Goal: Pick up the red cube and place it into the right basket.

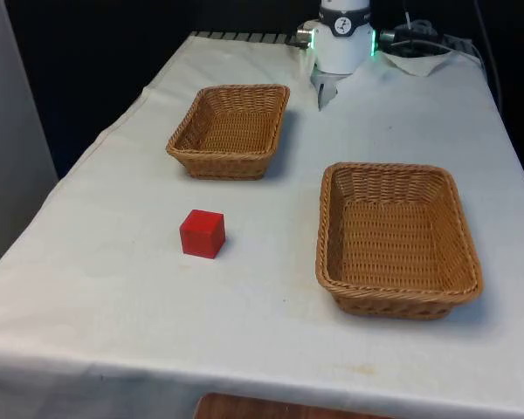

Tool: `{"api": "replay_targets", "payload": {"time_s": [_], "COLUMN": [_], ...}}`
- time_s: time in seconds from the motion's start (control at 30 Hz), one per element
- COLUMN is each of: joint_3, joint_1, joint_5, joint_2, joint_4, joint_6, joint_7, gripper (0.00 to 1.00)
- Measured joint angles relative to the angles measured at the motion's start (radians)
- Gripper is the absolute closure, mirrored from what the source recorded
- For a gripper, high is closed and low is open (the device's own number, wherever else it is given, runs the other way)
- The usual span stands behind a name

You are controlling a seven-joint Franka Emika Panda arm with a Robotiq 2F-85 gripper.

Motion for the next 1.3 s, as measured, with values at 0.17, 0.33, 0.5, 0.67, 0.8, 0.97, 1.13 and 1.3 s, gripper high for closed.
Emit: {"api": "replay_targets", "payload": {"time_s": [0.17,0.33,0.5,0.67,0.8,0.97,1.13,1.3], "joint_3": [-0.006,-0.026,-0.040,-0.050,-0.053,-0.059,-0.069,-0.081], "joint_1": [-0.001,-0.007,-0.010,-0.014,-0.016,-0.016,-0.019,-0.022], "joint_5": [0.000,0.014,0.030,0.050,0.060,0.070,0.074,0.079], "joint_2": [0.013,0.071,0.116,0.189,0.229,0.268,0.299,0.317], "joint_4": [0.008,0.051,0.093,0.163,0.207,0.231,0.231,0.227], "joint_6": [0.008,0.023,0.024,0.026,0.026,0.051,0.095,0.120], "joint_7": [-0.002,-0.027,-0.047,-0.062,-0.075,-0.093,-0.125,-0.148], "gripper": [0.00,0.00,0.00,0.00,0.00,0.00,0.00,0.00]}}
